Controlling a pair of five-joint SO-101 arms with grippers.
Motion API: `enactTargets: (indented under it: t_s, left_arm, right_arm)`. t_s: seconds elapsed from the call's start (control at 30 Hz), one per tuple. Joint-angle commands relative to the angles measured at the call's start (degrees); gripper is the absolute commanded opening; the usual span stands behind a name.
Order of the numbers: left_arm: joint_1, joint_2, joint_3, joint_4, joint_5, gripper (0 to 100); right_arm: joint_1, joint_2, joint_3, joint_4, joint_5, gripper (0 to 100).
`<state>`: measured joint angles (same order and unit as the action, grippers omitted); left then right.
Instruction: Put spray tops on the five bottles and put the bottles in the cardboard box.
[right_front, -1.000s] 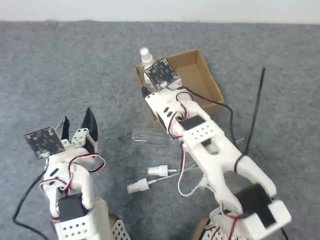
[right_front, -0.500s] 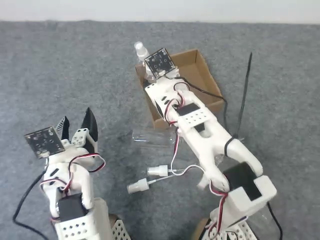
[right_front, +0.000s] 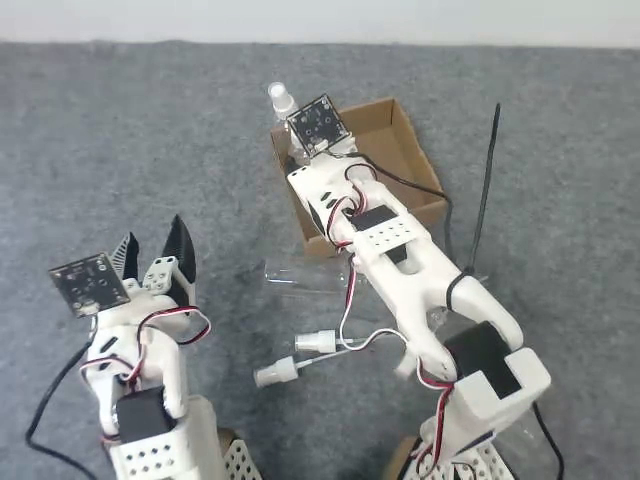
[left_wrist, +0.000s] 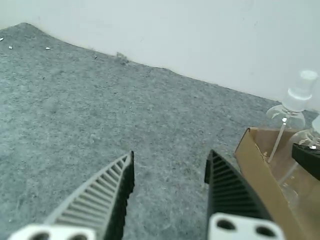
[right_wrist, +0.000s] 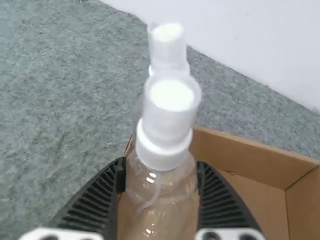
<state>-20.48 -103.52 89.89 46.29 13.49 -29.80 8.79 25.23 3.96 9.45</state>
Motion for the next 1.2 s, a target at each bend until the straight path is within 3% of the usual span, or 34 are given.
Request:
enactTargets:
  t_s: [0.0,0.33,0.5,1.17]
  left_arm:
    - [-0.18,-0.97,-0.75,-1.67,-0.35,22]
    - [-0.18,-0.97,-0.75,-1.58,-0.35,22]
    - [-0.18,-0.97,-0.75,-1.58,-0.35,22]
    - [-0.18,-0.97,-0.66,-1.76,-0.35,22]
  right_arm:
    - [0.57,-0.31,-0.97,-0.22,-0.53,20.0]
    - [0.57,-0.31,-0.44,0.13,-0.53,25.2]
    - [0.31,-1.36,-0.88,5.49,-0.53,29.2]
    - [0.75,-12.26,-0.53,21.85,-0.53,29.2]
